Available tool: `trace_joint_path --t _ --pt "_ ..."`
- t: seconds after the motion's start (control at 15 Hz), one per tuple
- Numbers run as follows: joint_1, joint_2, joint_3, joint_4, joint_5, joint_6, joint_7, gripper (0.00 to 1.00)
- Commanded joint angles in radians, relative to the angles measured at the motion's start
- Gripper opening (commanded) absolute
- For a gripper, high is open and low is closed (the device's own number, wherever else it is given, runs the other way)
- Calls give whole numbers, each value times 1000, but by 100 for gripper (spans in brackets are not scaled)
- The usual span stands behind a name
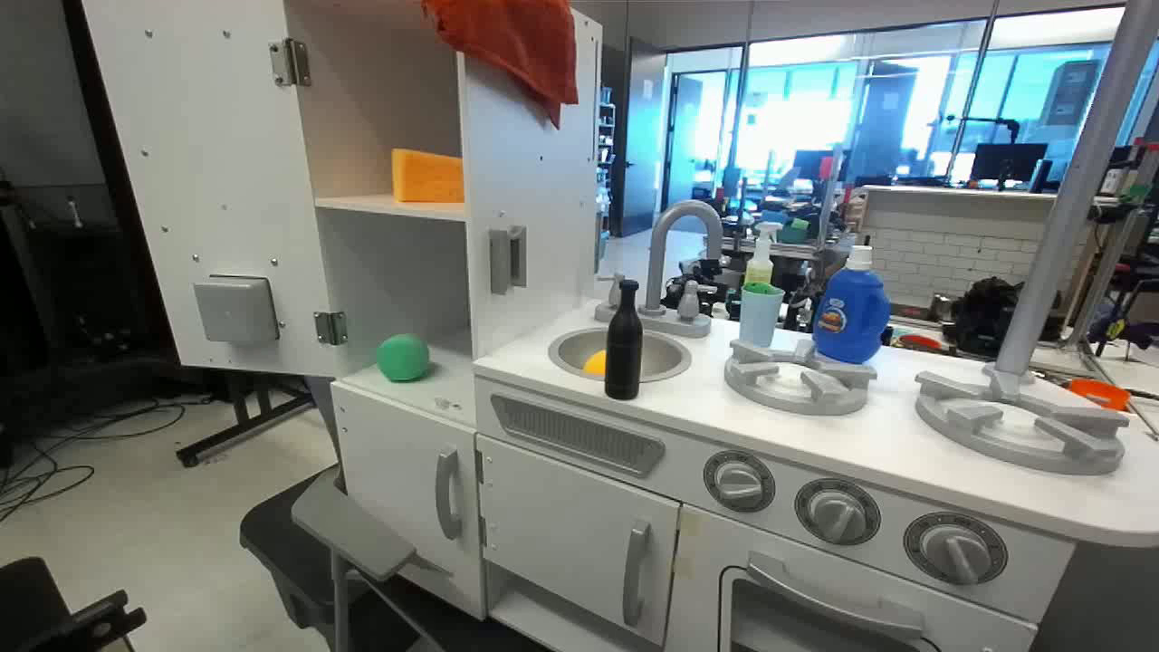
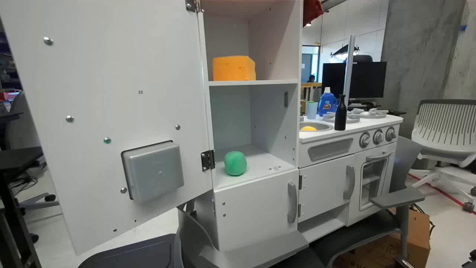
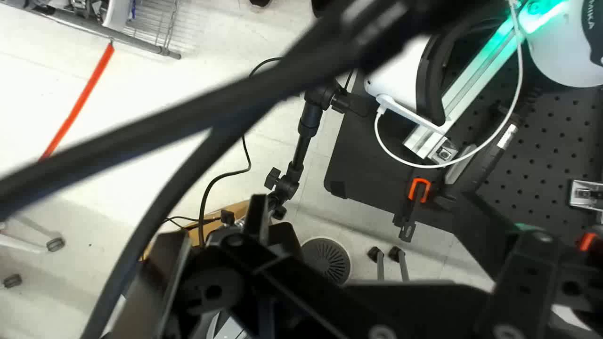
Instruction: Put the black bottle and the sponge on the top shelf then close the door
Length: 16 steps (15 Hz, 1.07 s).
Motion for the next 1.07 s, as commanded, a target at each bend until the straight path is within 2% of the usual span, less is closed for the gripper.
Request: trace_joint_path --t 0.0,0.27,0.47,0.8,1.0 --pt "32 -4 -20 4 -13 -12 15 100" --pt "32 -5 -20 5 -13 -12 15 100" --pt "57 70 -6 15 18 43 93 100" --pt "109 355 9 139 111 252 261 100" --pt "120 540 29 271 170 328 259 100"
